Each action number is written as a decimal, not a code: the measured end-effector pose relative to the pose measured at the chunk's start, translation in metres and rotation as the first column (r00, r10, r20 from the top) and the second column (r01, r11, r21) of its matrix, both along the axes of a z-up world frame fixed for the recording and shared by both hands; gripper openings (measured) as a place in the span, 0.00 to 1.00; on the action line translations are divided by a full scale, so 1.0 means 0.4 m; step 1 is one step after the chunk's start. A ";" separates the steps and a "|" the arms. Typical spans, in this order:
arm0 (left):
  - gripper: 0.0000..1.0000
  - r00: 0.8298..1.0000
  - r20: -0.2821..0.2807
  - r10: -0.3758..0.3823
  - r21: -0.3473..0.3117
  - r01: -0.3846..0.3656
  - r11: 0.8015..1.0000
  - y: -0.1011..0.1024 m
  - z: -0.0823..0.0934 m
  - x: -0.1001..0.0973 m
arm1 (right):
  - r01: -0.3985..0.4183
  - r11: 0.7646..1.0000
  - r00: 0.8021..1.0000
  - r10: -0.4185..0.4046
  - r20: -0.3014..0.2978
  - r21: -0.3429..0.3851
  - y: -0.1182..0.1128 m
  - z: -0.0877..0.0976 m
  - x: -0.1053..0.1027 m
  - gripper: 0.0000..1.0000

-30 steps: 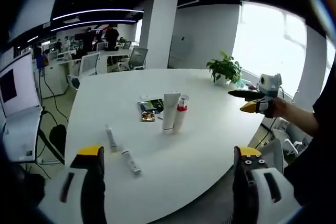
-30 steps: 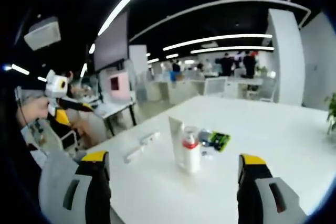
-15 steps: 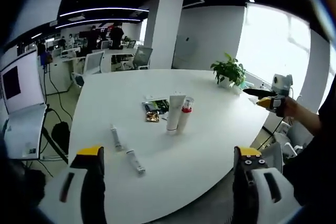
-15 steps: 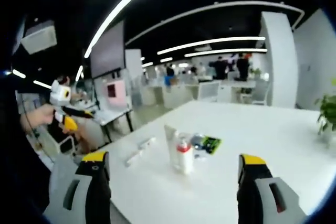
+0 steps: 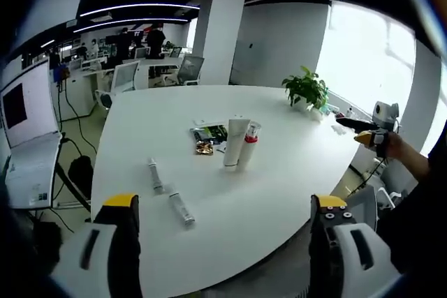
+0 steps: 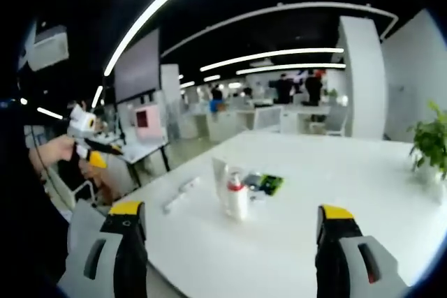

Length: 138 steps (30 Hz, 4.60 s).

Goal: Arrange the skincare products in the storage area until every visible bottle or jar stands upright without overlapping.

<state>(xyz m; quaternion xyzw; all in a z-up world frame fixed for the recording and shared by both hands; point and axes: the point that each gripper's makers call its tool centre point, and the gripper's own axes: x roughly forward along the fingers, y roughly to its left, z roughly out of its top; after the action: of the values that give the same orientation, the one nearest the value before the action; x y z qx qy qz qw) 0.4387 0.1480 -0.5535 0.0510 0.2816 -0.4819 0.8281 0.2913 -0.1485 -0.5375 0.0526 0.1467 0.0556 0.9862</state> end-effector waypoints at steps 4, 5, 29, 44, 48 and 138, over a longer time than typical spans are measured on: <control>0.95 1.000 -0.027 -0.006 0.009 0.006 1.000 0.000 -0.012 -0.007 | -0.011 1.000 1.000 0.011 -0.002 0.004 0.014 -0.005 0.006 0.99; 0.95 0.998 -0.055 -0.004 -0.017 0.003 1.000 -0.007 -0.008 -0.013 | -0.013 1.000 1.000 0.013 -0.001 0.004 0.015 -0.005 0.007 0.99; 0.88 0.984 -0.154 0.092 0.111 -0.075 0.991 -0.025 -0.209 0.077 | 0.010 0.999 1.000 -0.010 -0.006 0.041 0.013 -0.032 -0.004 0.97; 0.79 0.983 -0.153 0.101 0.178 -0.073 0.981 -0.071 -0.274 0.179 | 0.082 0.995 0.996 -0.081 -0.031 0.052 -0.008 -0.054 -0.038 0.96; 0.76 0.983 -0.150 0.109 0.190 -0.080 0.979 -0.075 -0.291 0.207 | 0.085 0.995 0.996 -0.083 -0.041 0.050 -0.003 -0.059 -0.038 0.97; 0.38 0.937 -0.248 0.244 0.506 -0.090 0.858 -0.130 -0.574 0.554 | 0.083 0.979 0.990 -0.059 -0.131 0.188 -0.052 -0.181 0.068 0.93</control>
<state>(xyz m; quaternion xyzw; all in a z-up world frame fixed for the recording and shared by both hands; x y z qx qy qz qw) 0.6602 0.0961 -0.7830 0.1582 0.5209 -0.3228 0.7742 0.3186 -0.1694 -0.6099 0.1566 0.2001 0.0310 0.9667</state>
